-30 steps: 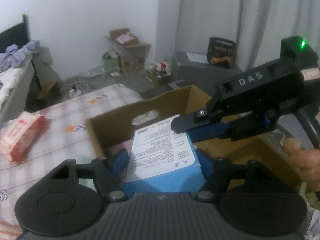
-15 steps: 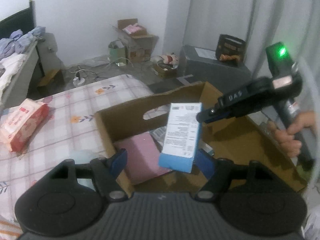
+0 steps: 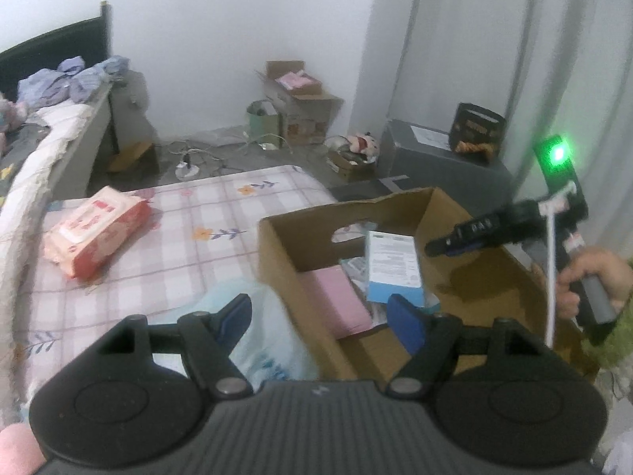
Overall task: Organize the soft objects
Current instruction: 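Carry the blue-edged paper box with the right gripper over the cardboard box, then lower the paper box into the cardboard box and open the right gripper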
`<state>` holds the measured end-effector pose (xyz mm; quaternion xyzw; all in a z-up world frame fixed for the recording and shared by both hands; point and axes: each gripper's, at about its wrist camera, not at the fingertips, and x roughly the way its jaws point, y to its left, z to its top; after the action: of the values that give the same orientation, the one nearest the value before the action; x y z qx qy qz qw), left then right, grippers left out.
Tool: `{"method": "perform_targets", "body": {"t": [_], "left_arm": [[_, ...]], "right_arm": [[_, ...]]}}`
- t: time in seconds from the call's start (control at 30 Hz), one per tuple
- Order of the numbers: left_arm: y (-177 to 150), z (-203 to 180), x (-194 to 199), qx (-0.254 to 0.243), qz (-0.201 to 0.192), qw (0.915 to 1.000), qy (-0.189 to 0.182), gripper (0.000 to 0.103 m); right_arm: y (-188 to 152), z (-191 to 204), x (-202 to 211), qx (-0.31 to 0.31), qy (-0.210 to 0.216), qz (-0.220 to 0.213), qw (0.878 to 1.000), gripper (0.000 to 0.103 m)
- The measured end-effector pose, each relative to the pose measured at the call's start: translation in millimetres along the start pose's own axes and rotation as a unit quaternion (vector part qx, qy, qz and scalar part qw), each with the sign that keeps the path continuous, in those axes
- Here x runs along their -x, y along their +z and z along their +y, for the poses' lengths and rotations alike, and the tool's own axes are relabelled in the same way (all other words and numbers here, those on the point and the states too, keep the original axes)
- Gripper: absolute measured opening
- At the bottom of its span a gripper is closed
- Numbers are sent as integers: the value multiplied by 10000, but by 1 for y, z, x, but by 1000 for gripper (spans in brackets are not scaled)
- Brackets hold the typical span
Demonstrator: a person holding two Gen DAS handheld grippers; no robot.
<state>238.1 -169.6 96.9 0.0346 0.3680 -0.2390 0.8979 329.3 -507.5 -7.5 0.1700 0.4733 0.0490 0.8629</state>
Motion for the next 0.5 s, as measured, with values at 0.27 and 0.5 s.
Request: {"method": "perform_targets", "body": {"t": [0.27,0.5], "left_arm": [[-27,34,30,508,-96,9985,161,77],[-43,59,42,798,-34,9966,223,77]], "right_arm": [[-25,22,-18,-657,173,195,9975,72],[-32,20,-44,-1431,310,292,9888,70]]}}
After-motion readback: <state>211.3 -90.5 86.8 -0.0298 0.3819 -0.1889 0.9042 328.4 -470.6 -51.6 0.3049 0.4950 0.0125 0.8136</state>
